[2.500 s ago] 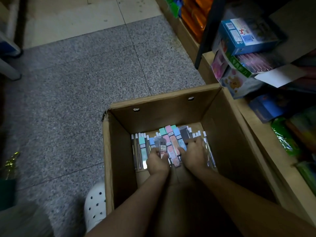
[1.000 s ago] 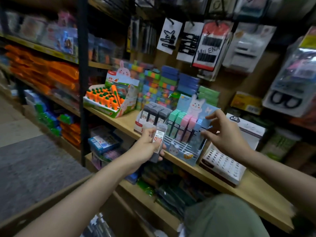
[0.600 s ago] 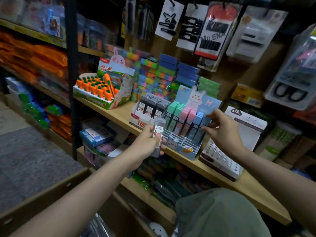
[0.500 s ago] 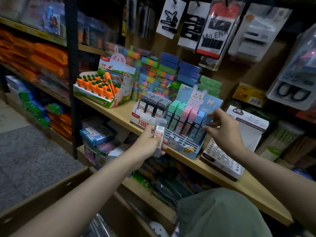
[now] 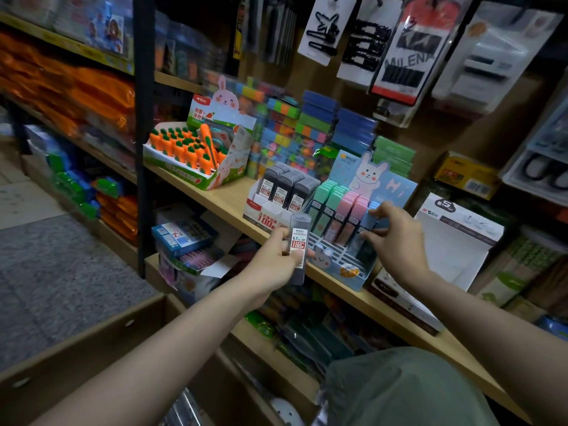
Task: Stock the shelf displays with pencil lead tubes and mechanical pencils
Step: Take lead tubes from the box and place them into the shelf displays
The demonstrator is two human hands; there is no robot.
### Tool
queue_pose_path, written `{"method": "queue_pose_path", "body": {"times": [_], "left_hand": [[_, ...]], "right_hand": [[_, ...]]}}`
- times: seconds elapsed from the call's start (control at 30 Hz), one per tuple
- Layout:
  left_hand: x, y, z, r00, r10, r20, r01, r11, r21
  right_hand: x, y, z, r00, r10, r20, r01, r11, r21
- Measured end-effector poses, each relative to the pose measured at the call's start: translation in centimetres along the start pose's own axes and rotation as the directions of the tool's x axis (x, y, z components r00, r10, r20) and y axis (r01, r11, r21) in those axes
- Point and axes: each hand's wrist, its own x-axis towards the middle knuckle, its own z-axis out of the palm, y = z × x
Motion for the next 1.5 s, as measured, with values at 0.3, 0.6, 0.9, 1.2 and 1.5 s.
{"method": "queue_pose_path", "body": {"times": [0.3, 0.6, 0.9, 1.2, 1.5], "left_hand": [[-0.3, 0.0, -0.3, 0.999, 0.025, -0.031, -0.024, 0.999, 0.027], [0.8, 0.3, -1.1, 0.993, 0.116, -0.038, -0.114, 0.992, 0.054], [2.1, 1.5, -5.0, 0.953, 0.241, -0.186, -0.137, 0.885, 0.445], [3.6, -0.3, -7.6, 0.984, 0.178, -0.008, -0.112, 0.657, 0.745], [4.9, -0.9, -8.2, 0.972, 0.234, -0.008, -0.164, 0.706, 0.689]], "right_hand": [[-1.2, -0.6, -1.6, 0.989, -0.098, -0.115, 0.093, 0.994, -0.05], [0.2, -7.5, 1.0, 0.946, -0.022, 0.325, -0.084, 0.948, 0.308], [4.8, -9.9, 1.1, 0.975, -0.042, 0.217, -0.024, 0.956, 0.292], [10.7, -11.8, 4.0, 0.991, -0.123, 0.053, 0.114, 0.984, 0.138], [11.9, -12.5, 8.7, 0.978, -0.197, 0.067, 0.192, 0.979, 0.076]]}}
